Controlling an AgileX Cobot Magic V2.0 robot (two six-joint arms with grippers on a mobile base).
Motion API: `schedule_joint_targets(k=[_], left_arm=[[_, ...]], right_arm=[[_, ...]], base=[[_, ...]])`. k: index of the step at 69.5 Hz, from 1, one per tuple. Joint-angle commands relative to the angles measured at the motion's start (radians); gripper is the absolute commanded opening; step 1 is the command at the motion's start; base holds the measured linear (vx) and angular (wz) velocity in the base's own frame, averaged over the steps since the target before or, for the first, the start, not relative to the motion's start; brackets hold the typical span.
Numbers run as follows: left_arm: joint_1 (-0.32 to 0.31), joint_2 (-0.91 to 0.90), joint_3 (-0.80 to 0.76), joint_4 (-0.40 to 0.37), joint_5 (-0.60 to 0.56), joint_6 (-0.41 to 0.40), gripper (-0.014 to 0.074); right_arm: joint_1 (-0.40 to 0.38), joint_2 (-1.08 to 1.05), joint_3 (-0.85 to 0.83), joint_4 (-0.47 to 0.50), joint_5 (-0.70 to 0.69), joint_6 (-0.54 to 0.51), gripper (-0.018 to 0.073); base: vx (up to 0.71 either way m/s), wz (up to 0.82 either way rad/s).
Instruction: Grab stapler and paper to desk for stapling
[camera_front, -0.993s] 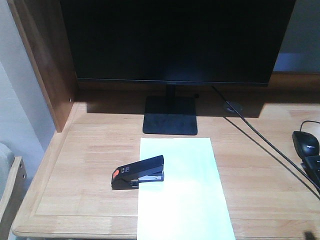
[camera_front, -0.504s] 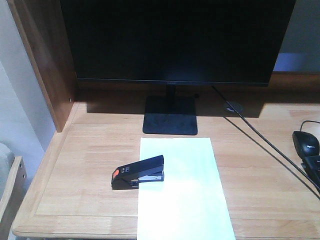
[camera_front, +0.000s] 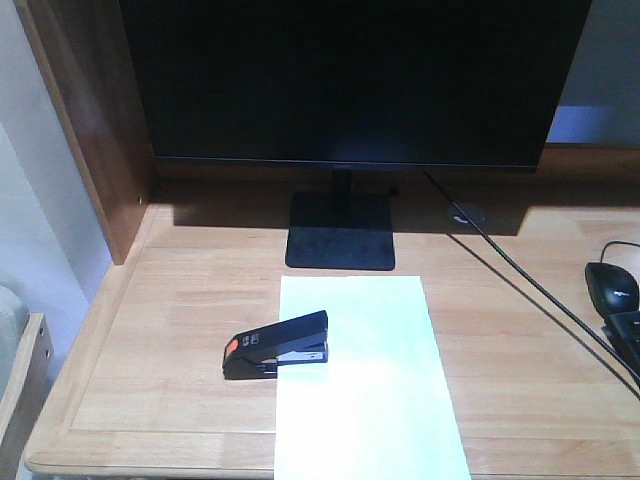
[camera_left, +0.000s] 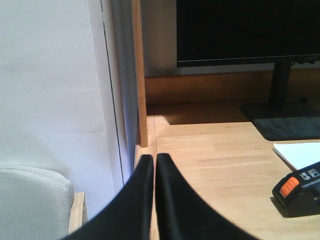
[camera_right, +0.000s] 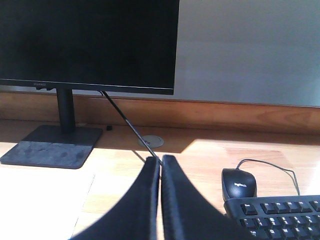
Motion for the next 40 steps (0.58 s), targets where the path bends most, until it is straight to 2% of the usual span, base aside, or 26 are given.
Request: schedule_joint_targets(k=[1, 40], left_arm=[[0.001, -0.015, 0.008, -0.012, -0.077, -0.008, -0.0006], [0.001, -0.015, 0.008, -0.012, -0.077, -0.008, -0.0006]], right_arm=[[-0.005, -0.01, 0.005, -0.01, -0.071, -0.009, -0.001], [-0.005, -0.01, 0.005, -0.01, -0.071, -0.009, -0.001]], base=[[0.0, 0.0], [0.0, 0.0]])
